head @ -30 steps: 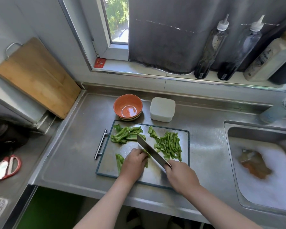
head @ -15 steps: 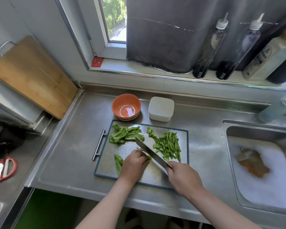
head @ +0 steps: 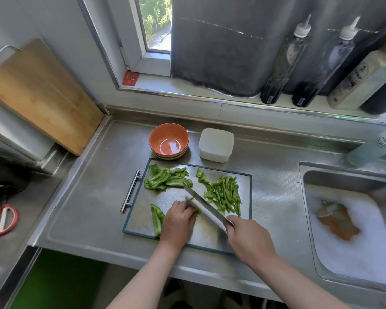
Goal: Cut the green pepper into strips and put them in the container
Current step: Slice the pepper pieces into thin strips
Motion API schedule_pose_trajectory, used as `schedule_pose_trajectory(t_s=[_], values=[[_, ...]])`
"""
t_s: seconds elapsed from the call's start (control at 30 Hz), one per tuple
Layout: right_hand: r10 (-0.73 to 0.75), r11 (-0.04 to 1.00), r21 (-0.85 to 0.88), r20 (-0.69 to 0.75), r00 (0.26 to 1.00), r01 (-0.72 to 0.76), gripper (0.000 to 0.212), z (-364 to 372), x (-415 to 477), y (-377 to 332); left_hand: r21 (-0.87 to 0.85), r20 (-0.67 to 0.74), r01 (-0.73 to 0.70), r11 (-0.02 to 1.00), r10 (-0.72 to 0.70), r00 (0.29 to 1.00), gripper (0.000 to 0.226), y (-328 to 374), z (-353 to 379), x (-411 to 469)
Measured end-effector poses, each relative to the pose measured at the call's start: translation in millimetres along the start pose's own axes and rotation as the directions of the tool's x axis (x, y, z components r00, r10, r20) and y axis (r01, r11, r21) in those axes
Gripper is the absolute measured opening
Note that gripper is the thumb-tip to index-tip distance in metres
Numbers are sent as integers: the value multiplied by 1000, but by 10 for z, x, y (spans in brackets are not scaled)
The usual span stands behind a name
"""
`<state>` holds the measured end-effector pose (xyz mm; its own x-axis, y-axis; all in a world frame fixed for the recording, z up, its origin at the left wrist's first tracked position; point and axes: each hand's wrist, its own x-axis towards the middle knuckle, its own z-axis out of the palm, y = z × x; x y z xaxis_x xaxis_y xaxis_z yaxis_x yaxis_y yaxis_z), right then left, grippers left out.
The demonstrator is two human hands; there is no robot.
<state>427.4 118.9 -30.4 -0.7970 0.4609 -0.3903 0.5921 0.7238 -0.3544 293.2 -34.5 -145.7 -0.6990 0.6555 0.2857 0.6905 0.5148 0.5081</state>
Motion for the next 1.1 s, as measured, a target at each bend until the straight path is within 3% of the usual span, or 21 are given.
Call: schedule_pose_trajectory(t_s=[0.27, 0.67, 0.8, 0.93, 1.1], values=[[25, 999, 26, 7, 1000, -25, 22, 37, -31, 19, -39, 11, 52, 998, -51, 999, 12, -20, -98, 145], [18, 999, 43, -35, 999, -16, 24, 72, -43, -22, -62, 47, -67, 996, 70, 996, 7, -5, -13, 75], [60, 995, 79, -34, 998, -58, 24, 58, -23, -2, -33, 128, -117, 993, 120, 984, 33, -44, -21, 177], [67, 995, 80, -19, 998, -65, 24, 49, 9, 20, 30, 203, -205, 978, 194, 960, 21, -107, -14, 216], [17, 995, 95, 20, 1000, -19, 29, 45, -16, -1, 83, 135, -217, 973, 205, 969, 33, -137, -109, 48]])
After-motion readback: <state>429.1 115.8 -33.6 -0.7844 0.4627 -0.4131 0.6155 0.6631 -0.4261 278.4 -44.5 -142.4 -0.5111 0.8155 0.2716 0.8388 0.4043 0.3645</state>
